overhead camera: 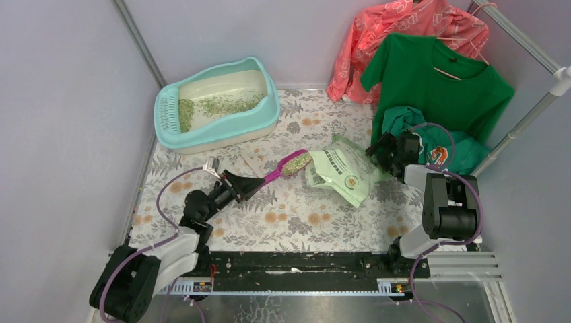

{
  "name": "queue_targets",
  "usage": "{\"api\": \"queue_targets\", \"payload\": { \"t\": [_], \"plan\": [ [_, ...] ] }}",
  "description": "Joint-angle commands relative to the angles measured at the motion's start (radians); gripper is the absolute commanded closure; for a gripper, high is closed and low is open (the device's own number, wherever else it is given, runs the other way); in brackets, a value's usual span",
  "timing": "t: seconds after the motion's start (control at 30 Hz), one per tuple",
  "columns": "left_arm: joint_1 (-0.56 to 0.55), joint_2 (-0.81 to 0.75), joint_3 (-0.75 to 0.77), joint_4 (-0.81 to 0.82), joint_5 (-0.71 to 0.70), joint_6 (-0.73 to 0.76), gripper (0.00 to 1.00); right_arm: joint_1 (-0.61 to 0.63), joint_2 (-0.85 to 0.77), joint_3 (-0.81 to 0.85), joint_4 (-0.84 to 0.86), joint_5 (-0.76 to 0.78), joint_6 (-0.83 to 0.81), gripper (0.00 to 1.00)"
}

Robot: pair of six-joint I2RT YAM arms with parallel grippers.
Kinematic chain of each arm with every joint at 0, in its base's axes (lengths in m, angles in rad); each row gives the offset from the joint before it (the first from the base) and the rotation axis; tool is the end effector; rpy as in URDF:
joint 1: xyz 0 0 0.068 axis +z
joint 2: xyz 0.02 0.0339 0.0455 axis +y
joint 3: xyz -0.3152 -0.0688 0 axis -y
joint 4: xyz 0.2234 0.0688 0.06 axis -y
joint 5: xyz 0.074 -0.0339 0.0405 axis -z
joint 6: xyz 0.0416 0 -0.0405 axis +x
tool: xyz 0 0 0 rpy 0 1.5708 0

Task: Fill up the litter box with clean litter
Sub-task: 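Scoop the cat litter from the cat litter bag.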

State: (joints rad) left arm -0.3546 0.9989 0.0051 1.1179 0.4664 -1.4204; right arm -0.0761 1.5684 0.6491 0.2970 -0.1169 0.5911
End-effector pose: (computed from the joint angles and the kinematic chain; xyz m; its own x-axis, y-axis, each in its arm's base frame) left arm 0.1172 -0.0633 0.2378 -0.7030 -0.6814 -0.2037 0.2239 0.0598 -0.9728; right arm 0.2956 -0.0177 0.2202 -0.4932 0.5927 -0.6368 0.3081 0.8036 0.5093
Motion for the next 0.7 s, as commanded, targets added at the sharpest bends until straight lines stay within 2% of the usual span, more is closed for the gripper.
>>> {"api": "queue_targets", "payload": {
  "t": [0.0, 0.2, 0.67],
  "plan": [
    [0.017, -0.113, -0.098, -0.171, 0.037, 0.026, 0.95, 0.006, 0.038, -0.030, -0.086, -0.027, -0.004, 0.00],
    [0.041, -0.232, -0.085, -0.311, 0.060, 0.029, 0.95, 0.006, 0.036, -0.032, -0.084, -0.029, -0.005, 0.00],
    [0.149, -0.334, -0.017, -0.385, 0.164, -0.018, 0.94, 0.006, 0.035, -0.034, -0.082, -0.030, -0.005, 0.00]
  ]
}}
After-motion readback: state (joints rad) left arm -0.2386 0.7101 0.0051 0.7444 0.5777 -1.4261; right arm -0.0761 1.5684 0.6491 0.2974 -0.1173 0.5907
